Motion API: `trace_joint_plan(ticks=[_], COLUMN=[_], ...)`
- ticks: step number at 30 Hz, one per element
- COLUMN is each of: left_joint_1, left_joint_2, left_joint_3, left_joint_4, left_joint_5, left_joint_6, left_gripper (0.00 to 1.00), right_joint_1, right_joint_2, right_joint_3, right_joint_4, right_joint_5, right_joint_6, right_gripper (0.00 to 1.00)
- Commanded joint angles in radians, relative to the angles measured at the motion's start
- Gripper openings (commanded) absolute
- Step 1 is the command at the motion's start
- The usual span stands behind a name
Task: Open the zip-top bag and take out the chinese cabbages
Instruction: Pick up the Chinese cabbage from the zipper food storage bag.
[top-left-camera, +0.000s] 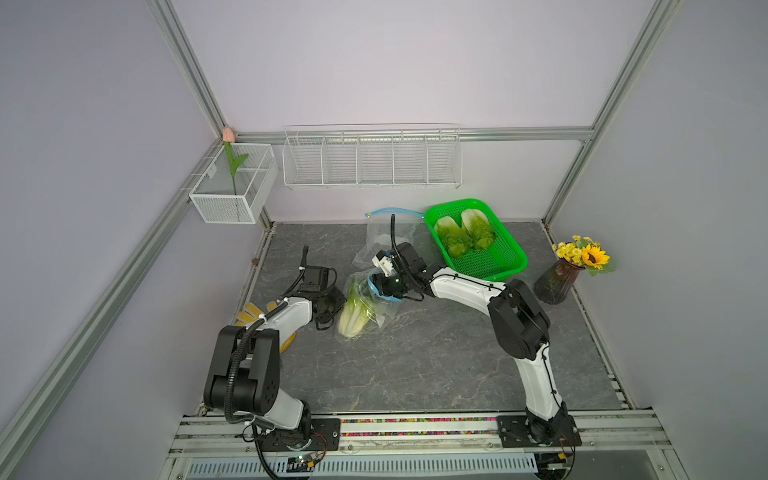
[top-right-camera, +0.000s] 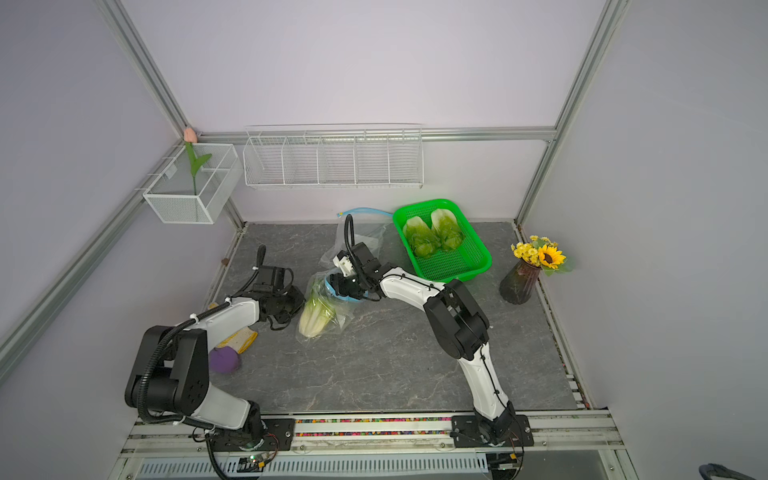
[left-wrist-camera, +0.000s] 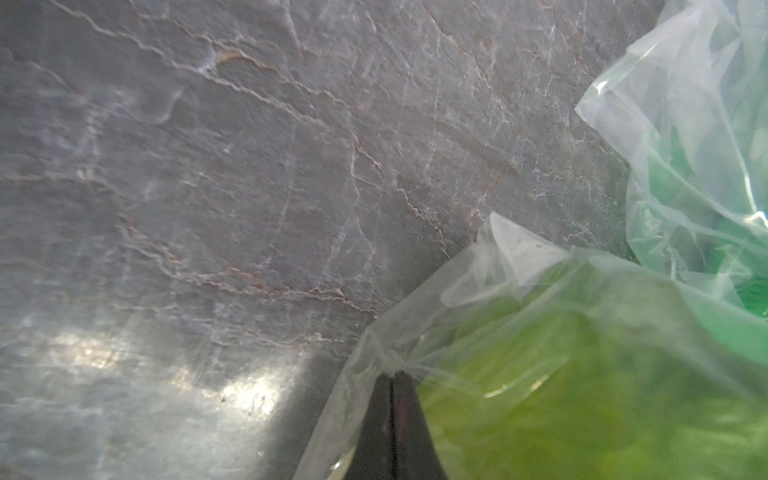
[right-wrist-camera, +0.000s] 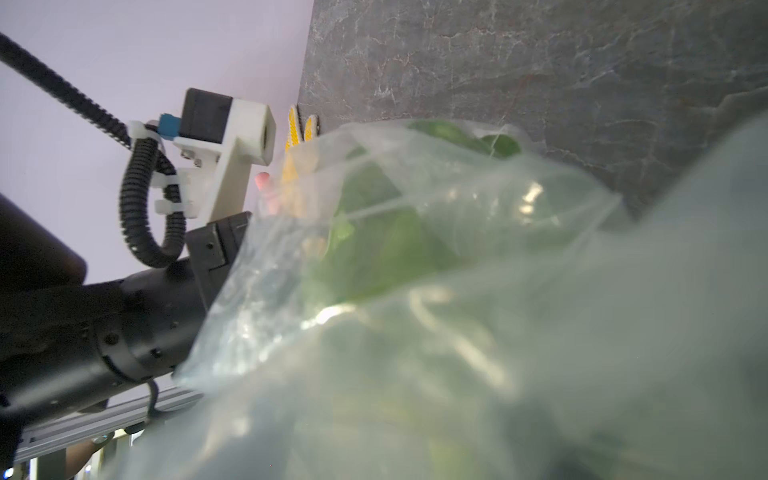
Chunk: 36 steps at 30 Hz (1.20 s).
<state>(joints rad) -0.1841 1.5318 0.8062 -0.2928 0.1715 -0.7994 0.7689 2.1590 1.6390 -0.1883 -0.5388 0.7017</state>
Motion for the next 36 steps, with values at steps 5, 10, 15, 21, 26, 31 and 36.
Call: trace_joint_plan(ticks=[5,10,15,21,26,31,36], left_joint_1=[-0.016,-0.028,-0.031,0.003,0.035,0.054,0.055], left_joint_2=[0.020,0.029,0.016,-0.028,-0.045,-0.044,-0.039], left_joint_3=[0.019,0.021,0.014,-0.023,-0.052,-0.068,-0.087], left_joint_4=[0.023,0.030,0.020,0.014,0.027,0.051,0.153], left_joint_5=[0.015,0.017,-0.007,-0.048,-0.040,-0.021,0.065], left_joint_6=[-0.007,-0.012,-0.012,-0.026,-0.034,-0.047,-0.092], left_gripper=[0.00,0.00,0.00,0.00,0.00,0.00,0.22], right_joint_1=[0.018,0.023,0.020,-0.023,-0.061,-0.084,-0.097], right_joint_2=[0.079,0.126,0.110,-0.013,-0.111,-0.181,-0.173], right_joint_3=[0.084,0.135,0.121,-0.080,-0.196,-0.261,-0.276], right_joint_4=[-0.134,-0.146,-0.154,0.096,0.171,0.182,0.196], right_joint_5=[0.019,-0.021,-0.006,-0.053,-0.057,-0.041,-0.097], right_joint_6=[-0.029,-0.015,-0.009,0.081,0.068,0.023,0.000], right_gripper=[0.71,0.67,0.36,0.14,0.11,0.11,0.13])
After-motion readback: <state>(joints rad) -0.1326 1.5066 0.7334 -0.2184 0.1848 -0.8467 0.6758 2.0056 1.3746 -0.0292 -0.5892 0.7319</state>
